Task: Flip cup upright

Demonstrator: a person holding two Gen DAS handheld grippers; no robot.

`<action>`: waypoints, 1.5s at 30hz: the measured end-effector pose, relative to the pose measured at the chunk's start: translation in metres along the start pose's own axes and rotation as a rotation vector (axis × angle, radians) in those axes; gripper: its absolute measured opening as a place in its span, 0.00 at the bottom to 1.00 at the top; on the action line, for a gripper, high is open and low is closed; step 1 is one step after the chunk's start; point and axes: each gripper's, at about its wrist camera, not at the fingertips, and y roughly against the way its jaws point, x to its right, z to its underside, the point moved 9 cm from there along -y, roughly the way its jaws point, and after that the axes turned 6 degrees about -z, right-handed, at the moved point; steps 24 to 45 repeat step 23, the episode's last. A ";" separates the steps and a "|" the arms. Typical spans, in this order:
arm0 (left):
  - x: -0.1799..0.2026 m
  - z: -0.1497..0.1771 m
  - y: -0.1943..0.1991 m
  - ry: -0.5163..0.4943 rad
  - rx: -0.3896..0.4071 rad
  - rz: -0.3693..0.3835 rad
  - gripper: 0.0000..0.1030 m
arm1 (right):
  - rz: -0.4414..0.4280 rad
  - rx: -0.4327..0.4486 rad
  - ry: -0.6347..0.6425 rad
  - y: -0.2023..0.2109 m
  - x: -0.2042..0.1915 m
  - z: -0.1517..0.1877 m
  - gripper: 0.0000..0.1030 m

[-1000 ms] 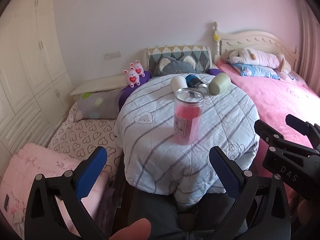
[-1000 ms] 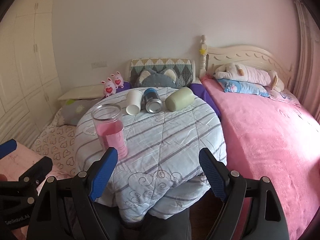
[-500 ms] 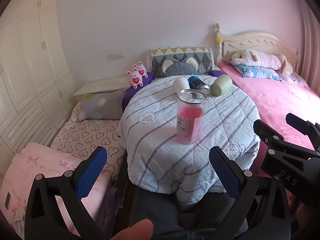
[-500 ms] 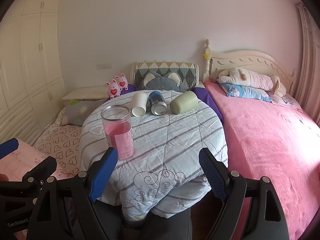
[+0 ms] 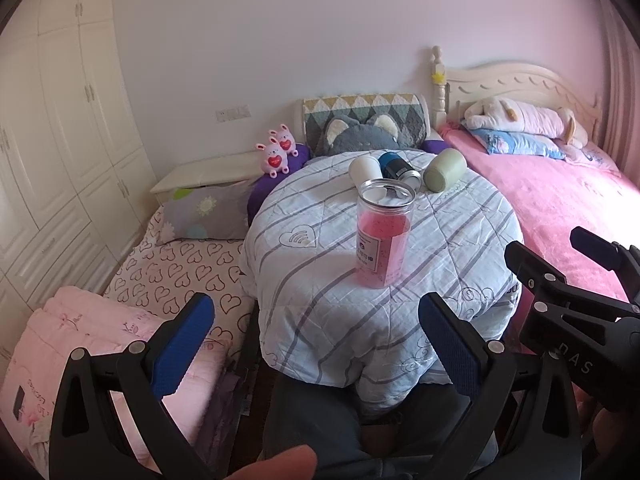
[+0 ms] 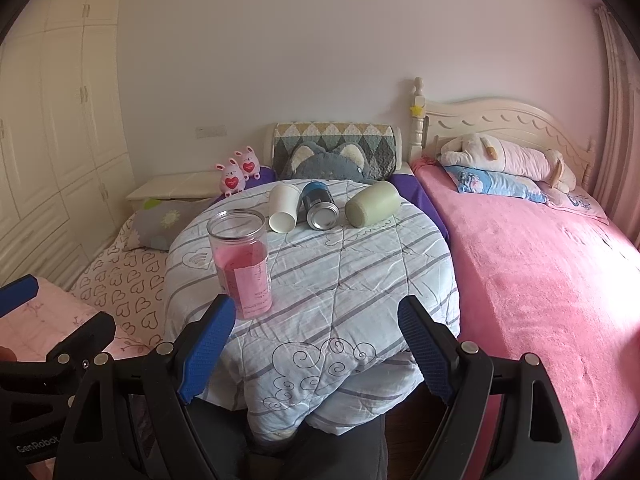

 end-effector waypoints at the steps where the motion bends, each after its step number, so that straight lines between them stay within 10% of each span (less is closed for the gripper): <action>1: 0.000 0.000 0.000 0.000 -0.001 0.001 1.00 | -0.001 -0.001 -0.001 0.000 0.000 0.000 0.82; 45: 0.000 0.000 0.006 0.000 0.009 0.007 1.00 | -0.005 -0.003 0.002 0.000 0.001 0.001 0.82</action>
